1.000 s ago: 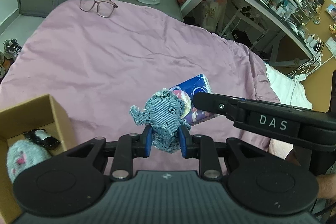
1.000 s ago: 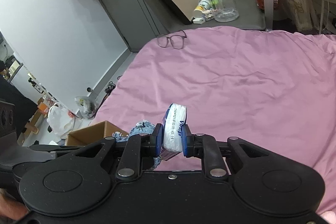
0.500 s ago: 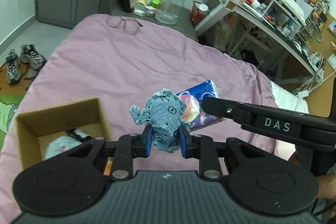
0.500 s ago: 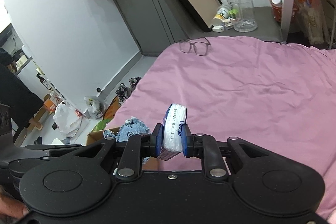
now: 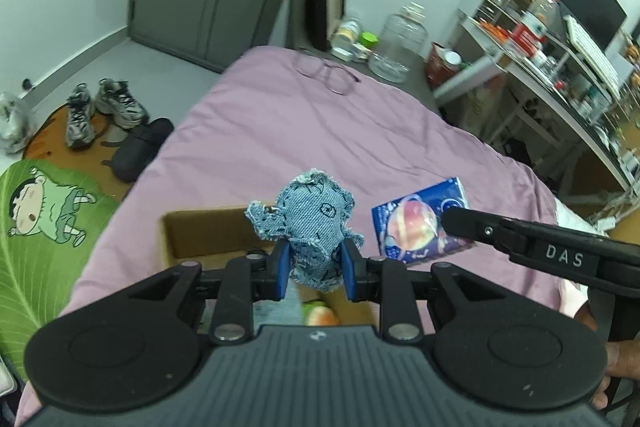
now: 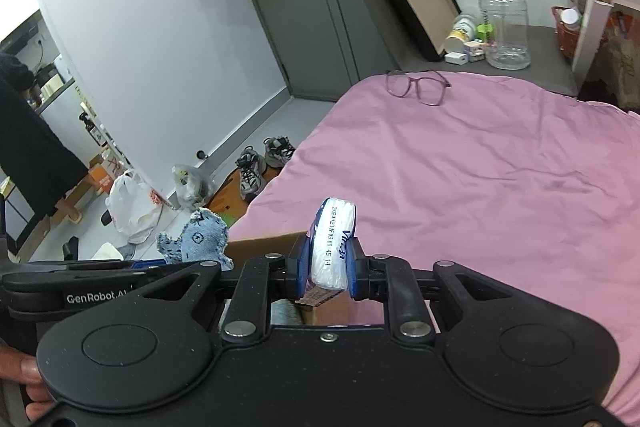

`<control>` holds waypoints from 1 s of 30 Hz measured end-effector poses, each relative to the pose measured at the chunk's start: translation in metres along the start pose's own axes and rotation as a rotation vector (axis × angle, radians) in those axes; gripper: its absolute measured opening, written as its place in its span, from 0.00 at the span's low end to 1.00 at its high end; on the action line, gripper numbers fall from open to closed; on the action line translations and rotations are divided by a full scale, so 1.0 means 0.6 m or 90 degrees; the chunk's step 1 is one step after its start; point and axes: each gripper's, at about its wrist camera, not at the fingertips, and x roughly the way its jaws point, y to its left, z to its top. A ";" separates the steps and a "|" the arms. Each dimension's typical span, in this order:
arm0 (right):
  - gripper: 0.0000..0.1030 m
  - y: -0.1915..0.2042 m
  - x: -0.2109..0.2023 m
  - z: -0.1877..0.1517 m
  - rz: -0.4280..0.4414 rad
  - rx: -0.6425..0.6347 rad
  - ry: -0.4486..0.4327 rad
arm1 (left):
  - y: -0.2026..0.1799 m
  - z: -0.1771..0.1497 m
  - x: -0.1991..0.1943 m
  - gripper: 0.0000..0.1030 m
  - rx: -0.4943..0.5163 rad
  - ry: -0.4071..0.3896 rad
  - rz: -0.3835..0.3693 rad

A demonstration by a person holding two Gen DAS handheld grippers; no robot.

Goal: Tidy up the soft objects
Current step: 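Carry the cloth plush and tissue pack over the box with both tools, then open both tools to drop the cloth plush and tissue pack into the box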

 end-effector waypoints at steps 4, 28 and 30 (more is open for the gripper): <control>0.19 0.026 0.020 -0.001 -0.003 -0.023 0.005 | 0.034 -0.001 0.000 0.25 -0.015 -0.006 0.012; 0.35 0.052 0.073 -0.022 -0.003 -0.033 0.038 | 0.114 -0.020 0.049 0.25 -0.054 0.043 0.036; 0.42 0.046 0.069 -0.025 -0.006 -0.027 0.039 | 0.112 -0.019 0.053 0.27 -0.052 0.050 0.041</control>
